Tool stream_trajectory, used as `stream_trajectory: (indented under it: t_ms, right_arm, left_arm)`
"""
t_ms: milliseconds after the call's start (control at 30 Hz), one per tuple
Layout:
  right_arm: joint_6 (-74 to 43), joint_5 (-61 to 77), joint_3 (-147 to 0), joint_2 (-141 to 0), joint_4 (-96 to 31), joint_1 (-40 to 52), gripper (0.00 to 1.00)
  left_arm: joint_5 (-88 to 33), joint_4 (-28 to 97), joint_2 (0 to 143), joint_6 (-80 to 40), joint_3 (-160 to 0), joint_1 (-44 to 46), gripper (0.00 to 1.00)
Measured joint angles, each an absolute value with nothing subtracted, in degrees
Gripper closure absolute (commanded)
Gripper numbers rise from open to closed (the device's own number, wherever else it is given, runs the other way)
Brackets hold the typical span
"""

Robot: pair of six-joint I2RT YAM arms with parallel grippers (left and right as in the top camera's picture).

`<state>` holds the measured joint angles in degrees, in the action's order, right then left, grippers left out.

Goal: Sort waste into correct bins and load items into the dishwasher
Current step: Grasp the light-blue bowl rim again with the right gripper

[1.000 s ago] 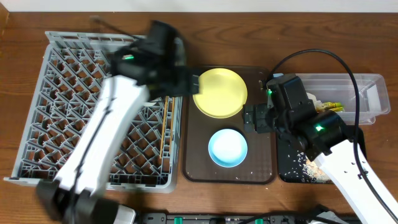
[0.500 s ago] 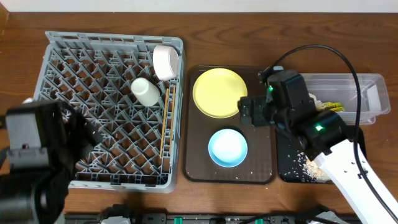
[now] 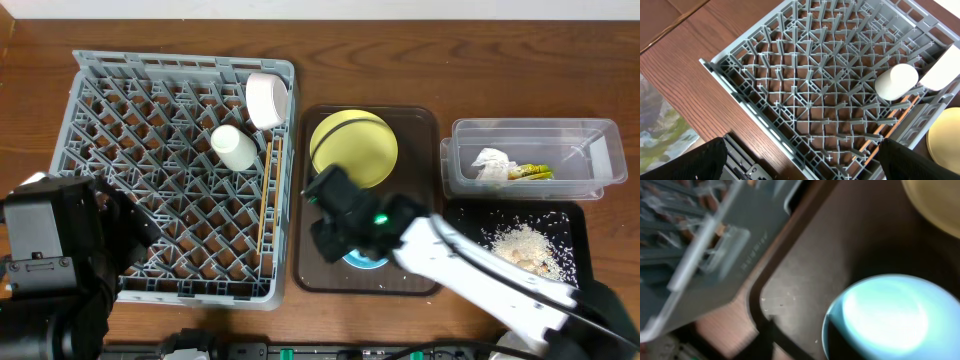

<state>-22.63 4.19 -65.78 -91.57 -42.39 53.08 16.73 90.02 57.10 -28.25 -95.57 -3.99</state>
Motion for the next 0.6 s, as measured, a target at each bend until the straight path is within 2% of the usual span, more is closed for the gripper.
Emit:
stream_trajectory:
  t_ms: [200, 300, 600]
  right_arm:
    - [-23.29, -1.61, -65.78, -99.0, -43.03, 56.97, 0.86]
    - [-23.73, -3.2, -65.78, -100.66, -43.22, 57.19, 0.76]
    - [-23.77, -7.22, -65.8, -100.86, -44.25, 57.1, 0.76]
  left_arm:
    - [16.75, 90.0, 57.1, -28.25, -95.55, -3.99, 0.02]
    - [16.78, 90.0, 57.1, -28.25, -95.55, -3.99, 0.02]
    - [16.88, 90.0, 57.12, -28.25, -95.55, -3.97, 0.02]
